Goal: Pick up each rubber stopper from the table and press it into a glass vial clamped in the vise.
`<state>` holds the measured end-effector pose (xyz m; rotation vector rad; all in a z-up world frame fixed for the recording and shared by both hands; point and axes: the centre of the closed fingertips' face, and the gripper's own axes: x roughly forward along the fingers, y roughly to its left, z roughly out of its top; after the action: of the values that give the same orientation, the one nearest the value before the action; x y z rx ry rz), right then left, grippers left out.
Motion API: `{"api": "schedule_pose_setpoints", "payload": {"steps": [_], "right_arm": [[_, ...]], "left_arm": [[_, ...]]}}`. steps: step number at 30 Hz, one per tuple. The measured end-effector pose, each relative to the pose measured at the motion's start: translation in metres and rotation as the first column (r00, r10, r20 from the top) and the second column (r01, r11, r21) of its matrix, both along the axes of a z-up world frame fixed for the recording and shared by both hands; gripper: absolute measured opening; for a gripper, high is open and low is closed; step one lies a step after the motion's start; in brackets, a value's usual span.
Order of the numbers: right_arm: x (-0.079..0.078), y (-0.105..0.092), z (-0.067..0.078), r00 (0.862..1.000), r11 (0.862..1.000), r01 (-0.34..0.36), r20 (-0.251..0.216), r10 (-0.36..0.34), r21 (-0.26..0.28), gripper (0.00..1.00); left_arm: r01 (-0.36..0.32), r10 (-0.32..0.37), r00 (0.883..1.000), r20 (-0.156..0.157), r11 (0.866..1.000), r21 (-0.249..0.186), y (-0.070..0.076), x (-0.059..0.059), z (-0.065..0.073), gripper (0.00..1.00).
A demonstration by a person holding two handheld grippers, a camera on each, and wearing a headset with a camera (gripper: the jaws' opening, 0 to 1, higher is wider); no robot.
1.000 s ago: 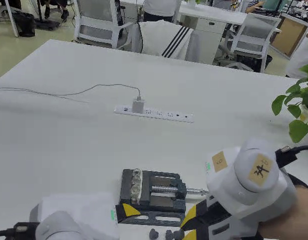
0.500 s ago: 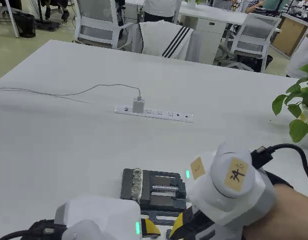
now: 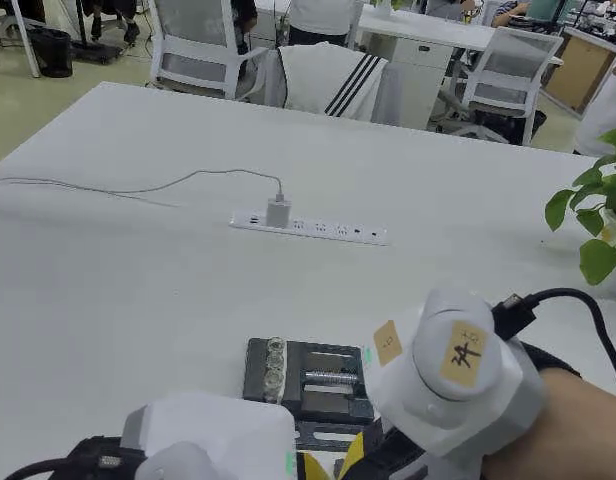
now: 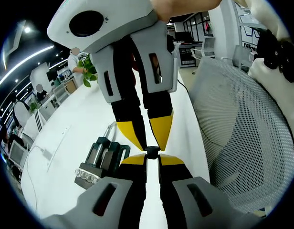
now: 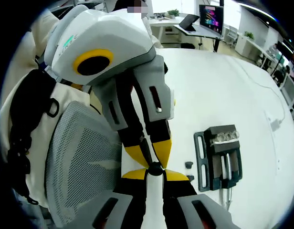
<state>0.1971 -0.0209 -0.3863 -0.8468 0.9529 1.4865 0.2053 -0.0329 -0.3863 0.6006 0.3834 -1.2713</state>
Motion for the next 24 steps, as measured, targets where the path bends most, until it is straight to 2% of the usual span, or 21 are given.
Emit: {"api": "schedule_pose_setpoints", "payload": {"steps": [4, 16, 24], "right_arm": [[-0.0009, -0.0001, -0.0012, 1.000, 1.000, -0.002, -0.002, 0.002, -0.003, 0.08], [-0.0023, 0.0010, -0.0014, 1.000, 1.000, -0.012, -0.002, 0.012, 0.000, 0.08], [-0.0014, 0.0022, 0.0007, 0.999, 0.999, -0.037, 0.010, 0.036, 0.024, 0.09]], "left_arm": [[0.010, -0.010, 1.000, 0.003, 1.000, 0.011, -0.0002, -0.0009, -0.0013, 0.05], [-0.003, 0.003, 1.000, -0.009, 1.000, -0.003, 0.0009, -0.0020, -0.0017, 0.04], [-0.047, 0.045, 0.998, -0.042, 0.997, -0.054, 0.0037, -0.0005, -0.0001, 0.04]]}}
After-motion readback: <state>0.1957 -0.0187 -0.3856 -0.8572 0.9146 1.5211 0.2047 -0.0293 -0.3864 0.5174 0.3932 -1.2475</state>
